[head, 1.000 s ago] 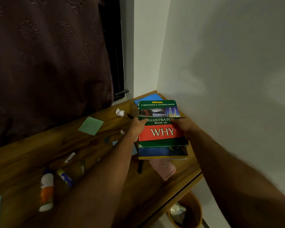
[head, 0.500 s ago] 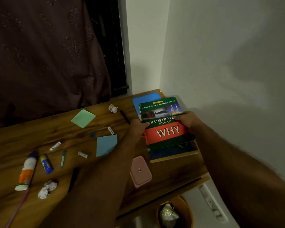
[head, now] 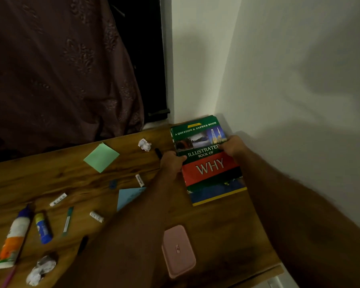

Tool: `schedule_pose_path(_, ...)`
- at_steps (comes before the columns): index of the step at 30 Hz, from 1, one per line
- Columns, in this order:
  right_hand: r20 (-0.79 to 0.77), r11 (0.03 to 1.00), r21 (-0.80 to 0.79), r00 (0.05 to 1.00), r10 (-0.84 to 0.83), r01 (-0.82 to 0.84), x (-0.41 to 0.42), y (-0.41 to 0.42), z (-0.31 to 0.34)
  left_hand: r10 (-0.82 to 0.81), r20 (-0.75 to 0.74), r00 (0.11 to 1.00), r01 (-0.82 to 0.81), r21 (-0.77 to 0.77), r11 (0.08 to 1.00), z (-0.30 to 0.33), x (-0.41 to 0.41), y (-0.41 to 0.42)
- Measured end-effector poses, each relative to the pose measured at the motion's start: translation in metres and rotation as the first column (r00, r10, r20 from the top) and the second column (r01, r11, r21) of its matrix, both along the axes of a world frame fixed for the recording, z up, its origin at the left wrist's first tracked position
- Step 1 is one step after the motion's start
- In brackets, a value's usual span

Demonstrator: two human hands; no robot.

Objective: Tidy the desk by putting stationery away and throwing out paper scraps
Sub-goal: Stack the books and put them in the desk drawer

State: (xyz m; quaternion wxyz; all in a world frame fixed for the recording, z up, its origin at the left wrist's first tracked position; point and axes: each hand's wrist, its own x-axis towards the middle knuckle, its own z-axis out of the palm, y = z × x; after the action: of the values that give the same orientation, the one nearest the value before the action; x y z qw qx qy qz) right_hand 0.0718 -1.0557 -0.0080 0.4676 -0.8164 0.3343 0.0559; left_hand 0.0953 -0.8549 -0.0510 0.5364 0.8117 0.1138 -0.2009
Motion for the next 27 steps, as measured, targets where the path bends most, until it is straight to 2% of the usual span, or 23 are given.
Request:
schedule_pose_path(11,-0.046,0.985,-0.162,0.996,-0.073,0.065,0.031,-0.006,-0.037,-0.113,0.067,0.991,0.082,0.358,0.930,-0.014,0.037,-0.029)
schedule_pose_path(16,-0.112,0.960,-0.281,0.993,-0.039,0.006,0.033,-0.006,-0.039,-0.058,0.050,0.997,0.032,0.413,0.910,-0.021,0.037,-0.037)
schedule_pose_path(21,-0.118,0.971,-0.239,0.992,-0.031,0.002,0.032,-0.007,-0.037,0.066,0.006,0.998,-0.065,0.258,0.964,-0.019,0.042,-0.032)
schedule_pose_path(23,-0.103,0.986,-0.164,0.993,-0.056,0.038,0.028,-0.008,-0.037,0.184,-0.054,0.981,-0.181,0.062,0.982,-0.020,0.042,-0.032)
schedule_pose_path(25,-0.097,0.994,-0.088,0.993,-0.071,0.063,0.025,-0.011,-0.037,0.272,-0.190,0.943,-0.301,-0.146,0.942,-0.016,0.041,-0.033)
schedule_pose_path(27,-0.096,0.998,-0.024,0.993,-0.067,0.065,0.019,-0.013,-0.037,0.256,-0.204,0.945,-0.296,-0.195,0.935,-0.014,0.038,-0.034)
